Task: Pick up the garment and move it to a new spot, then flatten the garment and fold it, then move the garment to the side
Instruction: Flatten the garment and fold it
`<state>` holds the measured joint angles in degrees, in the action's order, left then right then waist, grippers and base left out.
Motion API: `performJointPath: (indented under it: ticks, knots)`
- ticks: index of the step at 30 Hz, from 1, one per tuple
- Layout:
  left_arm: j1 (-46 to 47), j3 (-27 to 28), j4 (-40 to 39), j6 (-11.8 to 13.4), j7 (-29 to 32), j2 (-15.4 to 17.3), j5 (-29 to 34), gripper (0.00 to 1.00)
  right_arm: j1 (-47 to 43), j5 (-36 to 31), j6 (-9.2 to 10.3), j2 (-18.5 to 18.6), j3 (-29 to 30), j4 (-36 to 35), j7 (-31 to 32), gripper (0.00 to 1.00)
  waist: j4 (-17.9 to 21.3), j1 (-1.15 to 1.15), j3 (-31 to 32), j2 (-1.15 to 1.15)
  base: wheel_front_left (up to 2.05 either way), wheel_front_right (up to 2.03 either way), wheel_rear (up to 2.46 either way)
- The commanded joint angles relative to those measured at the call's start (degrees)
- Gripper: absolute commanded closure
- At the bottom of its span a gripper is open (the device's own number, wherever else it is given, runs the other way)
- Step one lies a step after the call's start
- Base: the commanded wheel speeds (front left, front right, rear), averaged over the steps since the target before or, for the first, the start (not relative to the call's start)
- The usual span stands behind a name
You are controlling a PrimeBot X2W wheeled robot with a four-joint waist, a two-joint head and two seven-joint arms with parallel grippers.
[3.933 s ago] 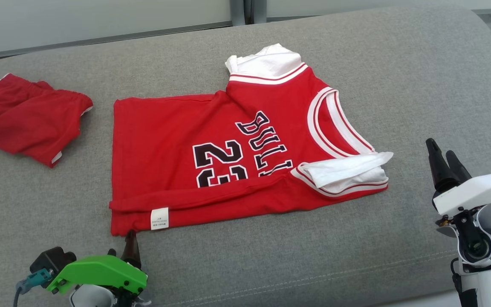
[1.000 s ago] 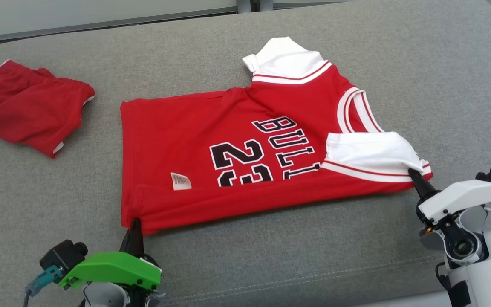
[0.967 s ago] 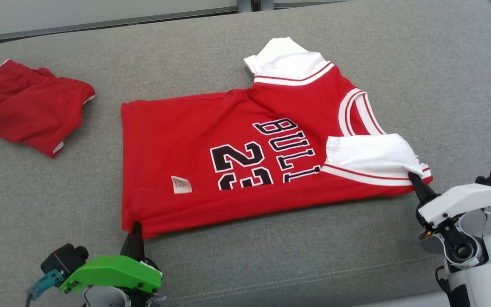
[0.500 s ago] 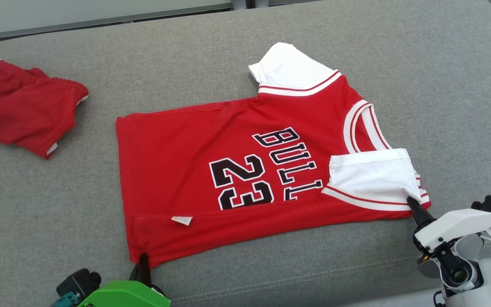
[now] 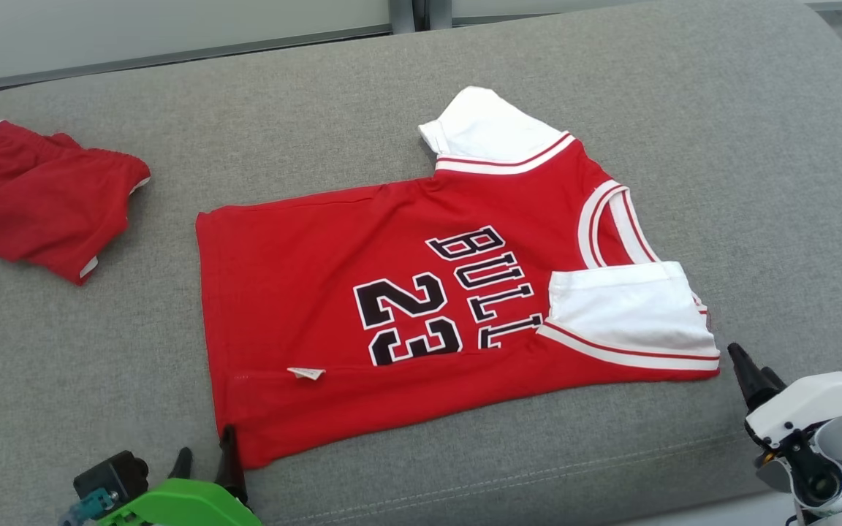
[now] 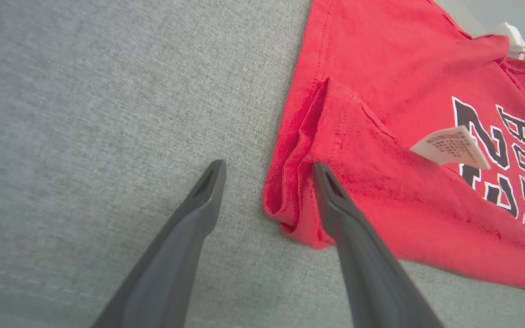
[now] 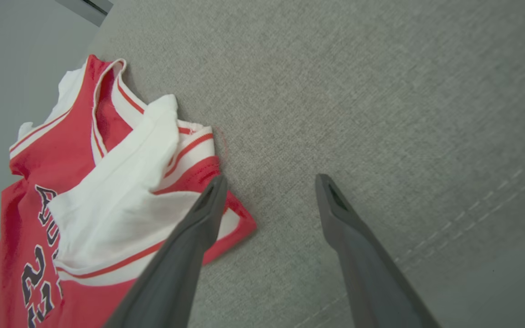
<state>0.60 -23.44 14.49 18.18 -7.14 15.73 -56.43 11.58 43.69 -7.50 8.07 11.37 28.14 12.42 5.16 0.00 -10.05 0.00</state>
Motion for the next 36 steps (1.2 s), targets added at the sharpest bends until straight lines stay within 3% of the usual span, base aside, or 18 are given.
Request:
performJointPath:
  ticks: [1, 7, 15, 26, 36]
  knots:
    - [1.3, -0.1, -0.6, 0.4, 0.3, 1.3, 1.1, 0.0, -0.5, -0.6, 0.01, 0.8, 0.1, -0.7, 0.0, 0.0, 0.2, 0.0, 0.3, 0.0, 0.0, 0.0, 0.0]
    - [6.7, -1.9, -3.2, 0.8, 4.3, 7.6, 5.7, 0.0, 0.6, -1.2, 0.01, 4.0, -0.5, -5.2, 1.5, 0.0, 0.7, 0.0, 0.7, 0.0, 0.0, 0.0, 0.0]
    - [20.1, -7.0, -1.1, -3.0, 12.2, 13.2, 11.9, 0.0, 3.0, 1.4, 0.01, 5.6, -3.5, -13.1, 3.5, 0.0, 1.9, 0.0, -1.5, 0.0, 0.0, 0.0, 0.0]
    - [37.6, -9.6, 12.3, -7.3, 16.3, 11.2, 15.4, 0.0, 6.9, 5.2, 0.01, 7.3, -7.9, -18.8, 4.0, 0.0, 3.4, 0.0, -9.5, 0.0, 0.0, 0.0, 0.0]
    - [45.8, -10.6, 23.4, -9.8, 17.6, 10.6, 16.4, 0.0, 10.2, 6.6, 0.01, 8.5, -11.0, -19.5, 3.3, 0.0, 4.9, 0.0, -13.2, 0.0, 0.0, 0.0, 0.0]
